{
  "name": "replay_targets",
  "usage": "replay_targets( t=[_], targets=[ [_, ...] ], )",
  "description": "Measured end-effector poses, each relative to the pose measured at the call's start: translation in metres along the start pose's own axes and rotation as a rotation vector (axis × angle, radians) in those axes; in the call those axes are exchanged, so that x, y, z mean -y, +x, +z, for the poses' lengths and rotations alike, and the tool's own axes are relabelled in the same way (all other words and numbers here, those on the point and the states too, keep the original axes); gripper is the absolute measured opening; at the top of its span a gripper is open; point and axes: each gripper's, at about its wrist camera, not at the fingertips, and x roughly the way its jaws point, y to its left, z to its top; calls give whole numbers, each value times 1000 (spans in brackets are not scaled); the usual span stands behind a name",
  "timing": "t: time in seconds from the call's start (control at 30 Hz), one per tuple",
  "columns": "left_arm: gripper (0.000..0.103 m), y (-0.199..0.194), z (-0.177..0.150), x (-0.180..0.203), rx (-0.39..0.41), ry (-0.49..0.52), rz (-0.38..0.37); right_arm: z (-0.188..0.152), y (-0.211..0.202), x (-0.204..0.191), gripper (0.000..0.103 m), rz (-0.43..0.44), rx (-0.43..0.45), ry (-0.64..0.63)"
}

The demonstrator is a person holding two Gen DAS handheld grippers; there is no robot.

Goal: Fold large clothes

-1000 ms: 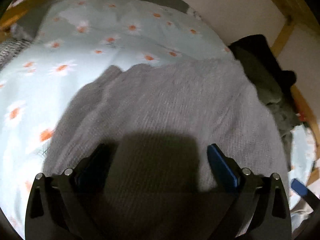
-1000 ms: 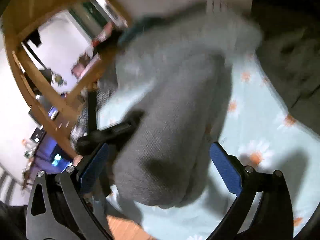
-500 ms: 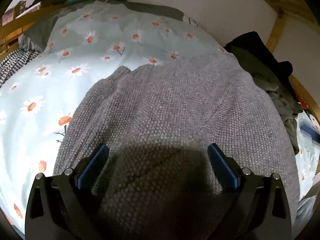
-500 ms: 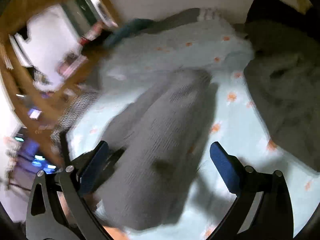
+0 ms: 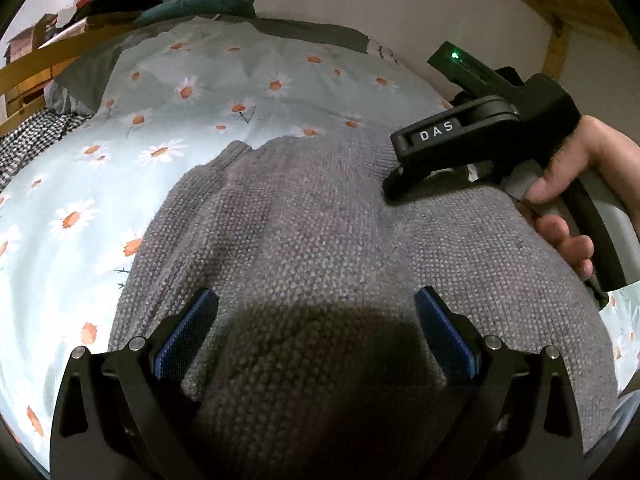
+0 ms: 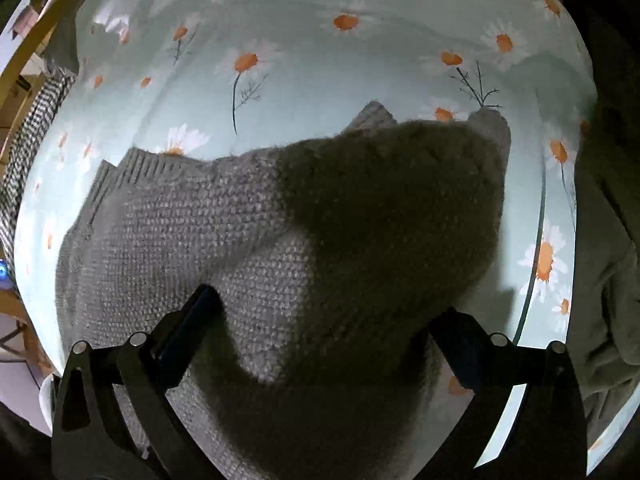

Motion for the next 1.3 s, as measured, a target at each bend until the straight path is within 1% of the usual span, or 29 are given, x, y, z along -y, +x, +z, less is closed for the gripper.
replay_targets(
  t=[0.1, 0.13, 0.17, 0.2, 0.23, 0.3, 0.33, 0.37, 0.4, 0.47, 0.53, 0.57, 0.6, 0.67, 0.7, 0.77, 0.8, 0.83, 0.9, 0.93, 0.97, 1.0, 1.03, 1.07, 1.1, 1.17, 1.23, 1.27, 1.3],
  targets=[
    [97, 0, -1, -2, 1, 5, -14, -16, -25, 4, 100, 22, 80, -16],
    [97, 0, -1, -3, 0, 5, -19, -32, -44, 5, 100, 43, 141, -21],
    [97, 0, -1, -3, 0, 4, -23, -44, -55, 7, 100, 60, 171, -17],
    [97, 0, -1, -3, -1, 3, -22, -68, -69, 12, 100, 99, 210, 0],
    [97, 0, 0, -3, -2, 3, -20, -87, -78, 14, 100, 126, 229, 17],
    [97, 1, 0, -2, -3, 1, -18, -123, -83, 29, 100, 159, 252, 30],
    [97, 1, 0, -2, -3, 1, -17, -150, -80, 39, 100, 199, 260, 45],
    [97, 1, 0, -2, -1, 1, -16, -172, -76, 44, 100, 249, 245, 66],
    [97, 1, 0, -2, -2, 2, -14, -183, -73, 44, 100, 291, 230, 85],
    [97, 1, 0, -1, -11, 8, -11, -206, -49, 56, 100, 455, 208, 190],
    [97, 1, 0, 0, -22, 13, -10, -219, -23, 64, 100, 607, 161, 276],
    [97, 0, 1, -1, -35, 15, -11, -224, -19, 63, 100, 627, 172, 278],
    [97, -1, 2, -1, -54, 12, -15, -225, -20, 62, 100, 624, 190, 265],
    [97, -8, 10, -4, -120, -18, -35, -229, -18, 52, 100, 701, 140, 228],
    [97, -16, 13, -6, -123, -43, -54, -232, -16, 45, 100, 666, 153, 189],
    [97, -40, 20, -13, -68, -110, -99, -236, -16, 37, 100, 617, 187, 148],
    [97, -43, 22, -13, -64, -111, -80, -238, -18, 34, 100, 598, 197, 141],
    [97, -40, 24, -13, -84, -90, -46, -236, -18, 33, 100, 586, 198, 136],
    [97, -20, 21, -14, -166, -47, 23, -239, -23, 30, 100, 560, 199, 112],
    [98, -8, 17, -16, -207, -36, 30, -238, -24, 29, 100, 557, 194, 105],
    [99, -6, 11, -21, -176, -44, -6, -238, -26, 30, 100, 565, 182, 101],
    [98, -9, 5, -25, -135, -50, -29, -239, -30, 36, 100, 603, 173, 110],
    [98, -12, 0, -27, -124, -43, -39, -240, -32, 44, 100, 644, 171, 125],
    [98, -14, -2, -28, -118, -37, -44, -240, -33, 57, 100, 705, 176, 163],
    [98, -17, -5, -28, -117, -32, -49, -241, -33, 65, 100, 742, 183, 194],
    [98, -18, -7, -30, -122, -36, -56, -238, -26, 93, 100, 853, 210, 307],
    [98, -18, -7, -30, -133, -42, -58, -224, -12, 100, 100, 941, 175, 353],
    [98, -18, -7, -29, -141, -45, -56, -217, -9, 99, 100, 964, 154, 349],
    [98, -18, -7, -28, -148, -47, -54, -211, -7, 95, 100, 954, 140, 335]
  ],
)
